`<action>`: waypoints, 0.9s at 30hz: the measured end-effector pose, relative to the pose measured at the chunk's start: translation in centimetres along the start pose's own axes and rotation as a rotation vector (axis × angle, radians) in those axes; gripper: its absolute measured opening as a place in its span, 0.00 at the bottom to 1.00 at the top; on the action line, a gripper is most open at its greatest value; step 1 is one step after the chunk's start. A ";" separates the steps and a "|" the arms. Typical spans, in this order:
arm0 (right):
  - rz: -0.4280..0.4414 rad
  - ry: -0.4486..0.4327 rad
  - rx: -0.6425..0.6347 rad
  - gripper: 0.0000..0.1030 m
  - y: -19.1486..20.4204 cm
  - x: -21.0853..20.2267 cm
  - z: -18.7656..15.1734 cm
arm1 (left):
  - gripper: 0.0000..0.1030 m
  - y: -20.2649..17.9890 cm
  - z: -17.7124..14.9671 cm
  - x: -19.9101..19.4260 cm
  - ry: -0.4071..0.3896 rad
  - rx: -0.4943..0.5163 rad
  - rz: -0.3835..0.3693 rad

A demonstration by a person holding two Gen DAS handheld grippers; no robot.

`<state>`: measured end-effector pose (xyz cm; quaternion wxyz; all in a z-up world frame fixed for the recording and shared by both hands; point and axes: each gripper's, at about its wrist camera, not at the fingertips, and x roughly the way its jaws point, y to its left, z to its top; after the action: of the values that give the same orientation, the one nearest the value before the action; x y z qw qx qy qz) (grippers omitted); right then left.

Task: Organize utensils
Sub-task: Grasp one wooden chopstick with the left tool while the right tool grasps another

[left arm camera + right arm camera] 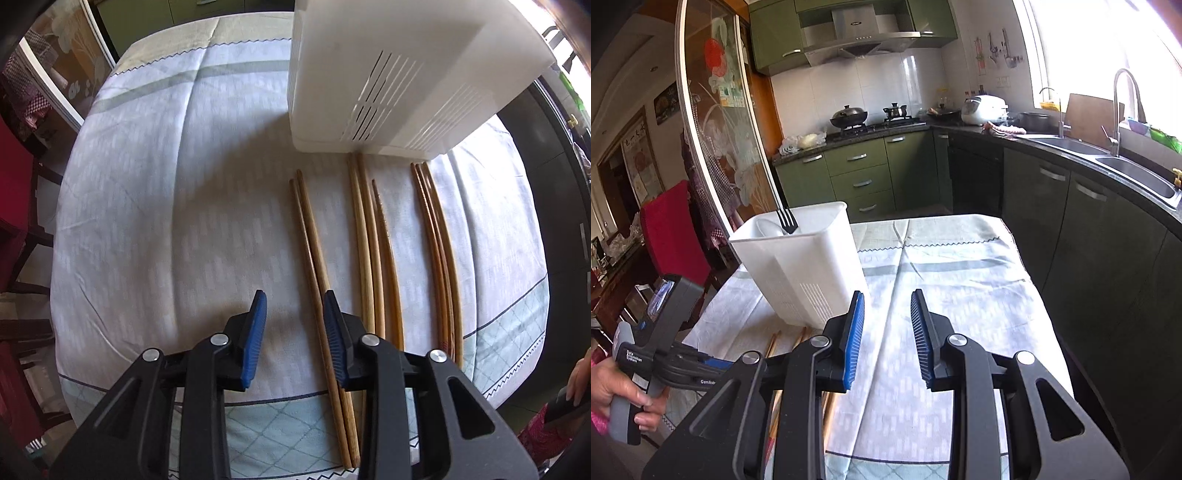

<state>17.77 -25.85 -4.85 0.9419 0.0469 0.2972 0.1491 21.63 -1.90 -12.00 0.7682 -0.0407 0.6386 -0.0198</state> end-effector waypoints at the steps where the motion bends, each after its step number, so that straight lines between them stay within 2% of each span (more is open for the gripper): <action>1: -0.001 0.006 0.004 0.30 -0.3 0.0 -0.4 | 0.30 0.0 0.0 0.2 0.007 -0.007 0.006; 3: 0.003 0.016 0.010 0.34 -0.7 0.1 -0.9 | 0.30 0.1 0.2 0.4 0.011 -0.011 0.014; 9: 0.006 0.071 0.008 0.34 -0.8 1.1 -1.9 | 0.30 -0.1 0.0 0.8 0.031 0.008 0.037; 12: 0.006 0.159 -0.034 0.34 0.4 2.4 -2.3 | 0.29 -0.3 0.4 1.2 0.040 0.027 0.046; 15: 0.041 0.285 -0.064 0.34 1.6 4.6 -2.8 | 0.18 -0.7 0.5 1.2 0.041 0.061 0.073; 16: 0.060 0.335 -0.062 0.33 1.8 5.5 -3.1 | 0.11 -0.7 0.6 1.2 0.040 0.073 0.077; 19: 0.082 0.450 -0.071 0.27 2.6 7.8 -4.0 | 0.08 -0.2 0.9 1.2 0.034 0.103 0.097; 22: 0.097 0.529 -0.062 0.26 3.0 9.5 -4.8 | 0.06 0.2 1.2 1.3 0.018 0.135 0.142; 27: 0.075 0.581 -0.074 0.24 4.0 11.1 -5.4 | 0.06 0.7 1.6 1.7 0.012 0.140 0.141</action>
<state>22.31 -18.61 -14.68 0.8123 -0.0213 0.5468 0.2019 23.50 -1.28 -13.45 0.7649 0.0585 0.6414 -0.0104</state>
